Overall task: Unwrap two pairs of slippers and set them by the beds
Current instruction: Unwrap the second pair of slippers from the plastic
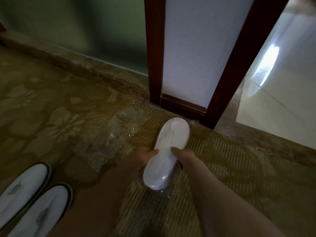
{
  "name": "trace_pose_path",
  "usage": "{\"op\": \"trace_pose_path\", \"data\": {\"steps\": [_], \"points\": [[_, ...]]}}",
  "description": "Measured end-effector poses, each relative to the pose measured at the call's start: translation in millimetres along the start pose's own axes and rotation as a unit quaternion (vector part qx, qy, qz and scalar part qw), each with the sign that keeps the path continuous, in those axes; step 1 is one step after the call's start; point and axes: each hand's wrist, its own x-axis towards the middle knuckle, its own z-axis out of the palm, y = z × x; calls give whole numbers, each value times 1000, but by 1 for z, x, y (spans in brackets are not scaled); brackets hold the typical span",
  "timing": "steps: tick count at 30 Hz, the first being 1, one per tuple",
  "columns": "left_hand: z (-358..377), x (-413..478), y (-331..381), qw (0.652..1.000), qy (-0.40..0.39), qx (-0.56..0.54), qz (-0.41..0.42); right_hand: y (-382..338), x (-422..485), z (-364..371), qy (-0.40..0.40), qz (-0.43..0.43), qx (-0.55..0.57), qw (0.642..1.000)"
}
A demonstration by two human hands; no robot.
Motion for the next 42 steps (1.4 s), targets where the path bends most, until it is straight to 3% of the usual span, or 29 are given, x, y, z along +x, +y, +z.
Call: {"op": "trace_pose_path", "data": {"steps": [3,10,16,25,33,38,42], "points": [[-8,-13,8,1000,-23,-4,4,-4,-7,1,-10,-22,29,999],[-49,-52,42,995,44,-64,66,-29,-35,20,-91,-117,54,988],[-94,-82,56,975,71,-193,81,-40,-71,32,-208,-126,-3,970],[-150,-122,62,944,124,-292,93,-61,-116,60,-268,-155,-120,943],[-183,-143,68,930,206,-284,109,-76,-145,85,-249,-240,-218,913],[-203,-149,59,929,236,-252,135,-91,-146,88,-80,-363,-137,918],[-220,-151,52,929,223,-265,127,-96,-145,85,-1,-446,-142,884]]}}
